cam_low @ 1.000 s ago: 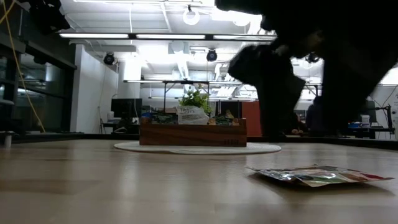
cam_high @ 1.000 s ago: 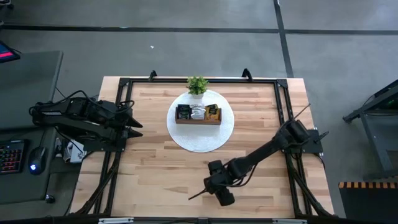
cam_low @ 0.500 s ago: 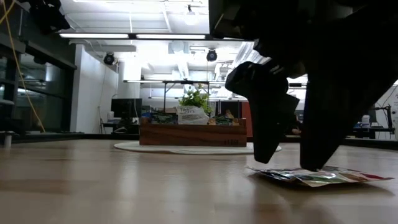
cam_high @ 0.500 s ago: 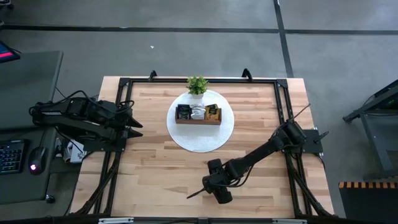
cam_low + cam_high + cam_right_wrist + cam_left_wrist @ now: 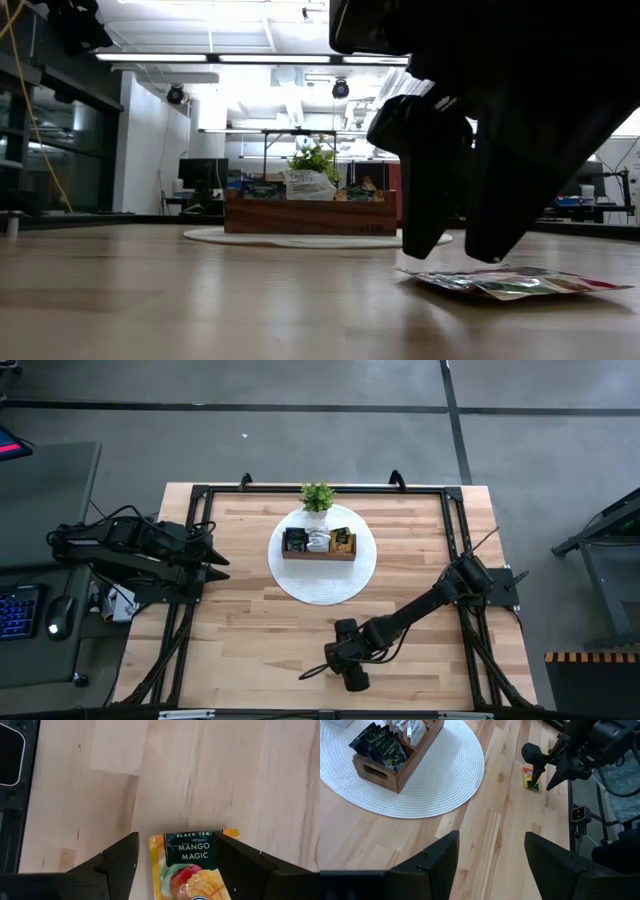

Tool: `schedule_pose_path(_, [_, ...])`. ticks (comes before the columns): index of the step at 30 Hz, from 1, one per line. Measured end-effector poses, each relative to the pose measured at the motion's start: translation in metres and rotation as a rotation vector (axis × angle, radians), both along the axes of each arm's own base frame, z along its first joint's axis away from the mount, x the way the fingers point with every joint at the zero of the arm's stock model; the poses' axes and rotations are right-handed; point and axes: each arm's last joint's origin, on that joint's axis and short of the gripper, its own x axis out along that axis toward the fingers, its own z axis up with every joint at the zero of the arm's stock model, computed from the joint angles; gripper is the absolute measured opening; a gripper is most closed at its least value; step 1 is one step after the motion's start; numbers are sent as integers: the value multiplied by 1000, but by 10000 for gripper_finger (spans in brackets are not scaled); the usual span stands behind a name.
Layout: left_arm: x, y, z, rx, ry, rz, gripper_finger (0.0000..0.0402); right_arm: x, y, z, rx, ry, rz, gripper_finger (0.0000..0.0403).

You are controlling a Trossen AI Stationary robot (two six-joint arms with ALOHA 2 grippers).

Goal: Pick & Place Tea
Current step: Put the orange tea bag into the right section of the wooden organizer

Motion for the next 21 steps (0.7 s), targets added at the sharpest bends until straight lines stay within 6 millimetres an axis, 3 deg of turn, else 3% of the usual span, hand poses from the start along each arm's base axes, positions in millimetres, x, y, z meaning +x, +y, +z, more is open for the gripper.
schedule_pose_path(9, [0, 0, 0, 0, 0, 1, 223, -4, -1, 10, -172, -88, -69, 246])
schedule_pose_path(17, [0, 0, 0, 0, 0, 0, 223, -6, 1, 12, -84, -44, -55, 246])
schedule_pose_path(21, [0, 0, 0, 0, 0, 1, 223, -7, 3, 13, -103, -52, 91, 246])
